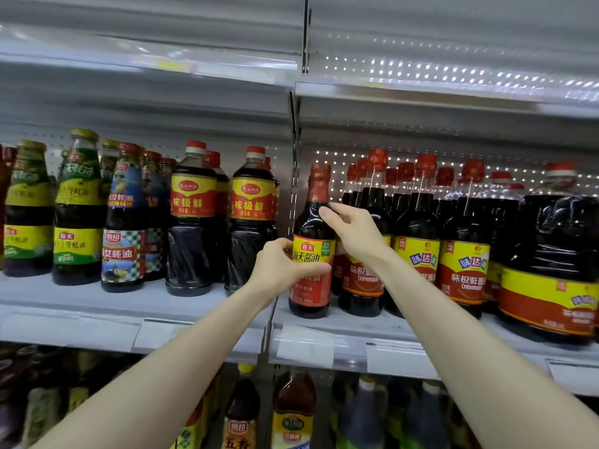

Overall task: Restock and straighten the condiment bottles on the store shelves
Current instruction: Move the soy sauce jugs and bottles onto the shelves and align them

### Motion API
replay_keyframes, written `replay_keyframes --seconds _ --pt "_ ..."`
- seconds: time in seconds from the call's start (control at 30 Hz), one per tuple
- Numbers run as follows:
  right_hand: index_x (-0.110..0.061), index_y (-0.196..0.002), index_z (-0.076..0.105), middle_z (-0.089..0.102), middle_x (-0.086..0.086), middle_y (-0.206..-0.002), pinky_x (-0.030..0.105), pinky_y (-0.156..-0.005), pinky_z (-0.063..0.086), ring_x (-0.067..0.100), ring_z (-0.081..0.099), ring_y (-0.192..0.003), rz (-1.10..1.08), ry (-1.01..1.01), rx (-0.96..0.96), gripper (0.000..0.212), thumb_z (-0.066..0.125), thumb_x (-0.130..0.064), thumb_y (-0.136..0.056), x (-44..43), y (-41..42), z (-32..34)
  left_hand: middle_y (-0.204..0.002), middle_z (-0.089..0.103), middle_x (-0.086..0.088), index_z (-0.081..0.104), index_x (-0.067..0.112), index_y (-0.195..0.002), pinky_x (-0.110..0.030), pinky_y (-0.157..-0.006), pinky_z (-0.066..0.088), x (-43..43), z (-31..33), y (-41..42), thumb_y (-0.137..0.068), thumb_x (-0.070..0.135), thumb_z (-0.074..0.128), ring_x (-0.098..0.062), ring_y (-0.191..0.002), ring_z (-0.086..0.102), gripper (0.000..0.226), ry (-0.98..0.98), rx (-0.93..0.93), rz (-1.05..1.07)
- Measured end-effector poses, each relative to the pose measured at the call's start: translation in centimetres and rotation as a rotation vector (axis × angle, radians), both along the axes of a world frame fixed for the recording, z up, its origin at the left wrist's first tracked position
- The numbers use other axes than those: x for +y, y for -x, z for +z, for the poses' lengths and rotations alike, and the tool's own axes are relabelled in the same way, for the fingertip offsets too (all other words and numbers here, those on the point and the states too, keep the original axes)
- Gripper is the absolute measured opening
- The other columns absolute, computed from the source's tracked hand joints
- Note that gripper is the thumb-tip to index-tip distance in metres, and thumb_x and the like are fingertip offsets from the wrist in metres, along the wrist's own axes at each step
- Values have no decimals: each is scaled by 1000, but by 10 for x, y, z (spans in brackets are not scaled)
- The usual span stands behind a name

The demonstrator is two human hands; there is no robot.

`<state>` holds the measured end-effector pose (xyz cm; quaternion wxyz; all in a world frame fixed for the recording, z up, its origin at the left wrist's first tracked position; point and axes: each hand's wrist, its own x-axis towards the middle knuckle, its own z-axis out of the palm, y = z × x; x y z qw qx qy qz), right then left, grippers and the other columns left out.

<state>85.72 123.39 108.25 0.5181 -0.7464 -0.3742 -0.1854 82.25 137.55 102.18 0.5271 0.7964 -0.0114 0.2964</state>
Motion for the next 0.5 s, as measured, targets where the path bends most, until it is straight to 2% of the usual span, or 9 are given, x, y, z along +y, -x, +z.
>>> replay_keyframes --seconds 0.07,0.13,0.2,0.27,0.5 --pt "-13 -130 59 65 2 -123 45 -100 48 15 59 -115 -32 20 15 38 49 -34 -100 1 -4 0 -93 72 1 67 15 -103 -23 -64 53 3 0 1 -64 33 88 -11 -86 67 48 9 26 -49" --pt "-10 -127 60 65 5 -123 46 -102 46 18 58 -115 -49 34 29 39 46 -35 -101 2 -9 -2 -94 72 -1 67 17 -101 -20 -57 50 6 1 4 -70 28 85 -11 -85 68 38 15 48 -103" --pt "-12 -128 59 64 2 -124 45 -103 45 17 58 -116 -43 36 50 40 44 -37 -101 3 -13 -3 -95 72 -1 66 19 -102 -28 -65 56 8 1 5 -72 25 84 -13 -88 68 35 26 60 -134" --pt "-14 -132 56 62 0 -129 45 -104 44 17 55 -119 -37 32 83 41 43 -38 -102 4 -15 -4 -97 72 -2 65 17 -107 -35 -72 59 10 0 4 -71 27 85 -15 -90 68 43 28 60 -121" --pt "-18 -149 36 43 3 -149 49 -112 36 20 41 -136 -16 36 199 55 37 -45 -101 8 -15 -7 -94 68 4 60 20 -105 -34 -76 59 5 -5 5 -67 38 86 -10 -89 65 50 -12 0 -23"
